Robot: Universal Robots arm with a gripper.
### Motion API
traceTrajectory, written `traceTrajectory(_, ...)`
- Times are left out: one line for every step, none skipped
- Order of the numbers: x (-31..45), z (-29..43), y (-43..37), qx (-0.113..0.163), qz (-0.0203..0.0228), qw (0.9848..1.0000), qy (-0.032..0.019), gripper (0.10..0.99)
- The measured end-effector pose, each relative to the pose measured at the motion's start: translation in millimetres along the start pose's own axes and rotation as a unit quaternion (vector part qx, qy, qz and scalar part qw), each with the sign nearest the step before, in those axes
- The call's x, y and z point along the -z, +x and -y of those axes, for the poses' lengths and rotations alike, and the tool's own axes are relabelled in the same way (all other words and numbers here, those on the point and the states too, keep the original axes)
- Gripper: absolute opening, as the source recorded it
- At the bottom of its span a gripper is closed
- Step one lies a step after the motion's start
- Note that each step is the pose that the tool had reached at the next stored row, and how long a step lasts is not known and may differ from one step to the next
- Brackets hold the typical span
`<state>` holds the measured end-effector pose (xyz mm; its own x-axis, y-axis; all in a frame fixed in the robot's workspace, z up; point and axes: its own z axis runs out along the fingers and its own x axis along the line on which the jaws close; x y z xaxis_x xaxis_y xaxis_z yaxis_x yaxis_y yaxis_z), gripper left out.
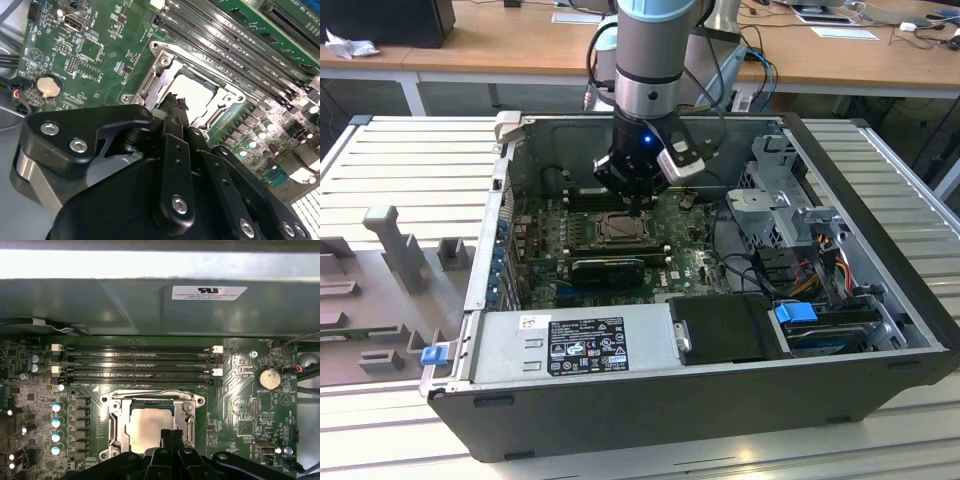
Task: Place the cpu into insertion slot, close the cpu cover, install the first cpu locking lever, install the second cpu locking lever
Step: 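Install the second cpu locking lever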
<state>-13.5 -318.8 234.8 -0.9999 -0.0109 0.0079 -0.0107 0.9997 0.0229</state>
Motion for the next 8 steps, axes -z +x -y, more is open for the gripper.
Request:
traceTrajectory(1.1,0.0,0.0,0.0,0.0,1.0,0.0002,0.106)
traceTrajectory(2.5,0.1,0.1,0.0,0.0,1.0,0.0003,0.106)
traceTrajectory(2.7,0.2,0.1,0.0,0.0001,1.0,0.0002,0.106)
traceTrajectory(2.8,0.4,0.1,0.0,0.0001,1.0,0.0002,0.106)
traceTrajectory(2.9,0.8,0.1,0.0,0.0,1.0,0.0003,0.106)
traceTrajectory(2.9,1.1,0.0,0.0,0.0,1.0,0.0003,0.106)
traceTrajectory(2.9,2.0,0.0,0.0,0.0,1.0,0.0002,0.106)
traceTrajectory(2.9,2.4,0.1,0.0,0.0,1.0,0.0003,0.106)
